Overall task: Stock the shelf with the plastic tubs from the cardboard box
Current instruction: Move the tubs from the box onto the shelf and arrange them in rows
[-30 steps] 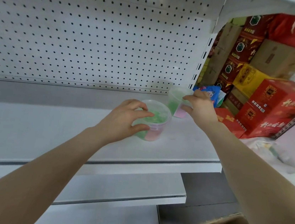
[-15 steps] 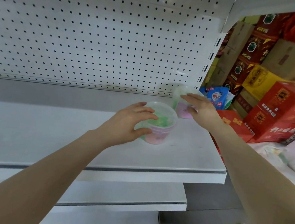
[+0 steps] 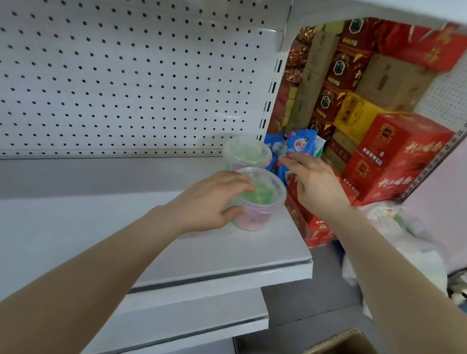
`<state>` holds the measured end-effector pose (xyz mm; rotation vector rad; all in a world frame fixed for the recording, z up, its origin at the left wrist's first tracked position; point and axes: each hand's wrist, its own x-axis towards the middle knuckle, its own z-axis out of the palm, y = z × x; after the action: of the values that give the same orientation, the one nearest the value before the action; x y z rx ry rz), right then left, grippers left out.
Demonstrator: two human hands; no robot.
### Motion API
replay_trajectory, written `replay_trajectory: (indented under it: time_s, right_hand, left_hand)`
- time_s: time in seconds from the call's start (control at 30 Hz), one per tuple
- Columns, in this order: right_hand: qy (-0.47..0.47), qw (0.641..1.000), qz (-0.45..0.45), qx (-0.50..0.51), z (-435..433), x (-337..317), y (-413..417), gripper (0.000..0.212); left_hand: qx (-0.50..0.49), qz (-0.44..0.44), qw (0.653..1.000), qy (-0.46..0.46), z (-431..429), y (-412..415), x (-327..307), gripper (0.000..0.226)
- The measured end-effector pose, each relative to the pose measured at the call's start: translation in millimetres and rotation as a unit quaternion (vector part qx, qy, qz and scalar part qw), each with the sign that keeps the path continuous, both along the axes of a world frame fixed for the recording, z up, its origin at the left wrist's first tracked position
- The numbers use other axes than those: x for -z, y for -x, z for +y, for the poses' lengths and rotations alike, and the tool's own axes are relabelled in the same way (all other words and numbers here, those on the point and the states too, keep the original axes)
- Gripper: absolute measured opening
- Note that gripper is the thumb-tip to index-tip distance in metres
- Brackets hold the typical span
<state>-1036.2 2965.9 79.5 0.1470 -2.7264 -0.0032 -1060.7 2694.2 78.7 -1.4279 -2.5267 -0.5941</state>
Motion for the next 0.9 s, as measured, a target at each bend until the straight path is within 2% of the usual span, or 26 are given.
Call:
replay_trajectory:
  time_s: [0.17,0.3,0.47,0.67,0.9]
  right_hand:
    - [-0.020,0.999,0.033,0.004,-5,-11,-43,0.063]
    - [-0.037,0.997,0.070,0.006,-19,-21,-89,0.053]
    - [-0.052,0.995,0.070,0.041,-34,-28,-157,0.046]
    - [-0.057,0.991,0.054,0.107,-42,-5,-253,0.045]
    - [-0.021,0.985,0.003,0.173,-48,67,-353,0.041]
  left_hand:
    - [-0.020,0.048,0.998,0.030,8,-6,-18,0.045]
    - [-0.023,0.093,0.995,-0.004,6,-26,-32,0.040]
    - [-0.007,0.149,0.988,-0.031,0,-62,-40,0.039]
    - [0.059,0.140,0.986,-0.066,-3,-119,-19,0.040]
    - [0.141,0.081,0.985,-0.062,19,-185,54,0.034]
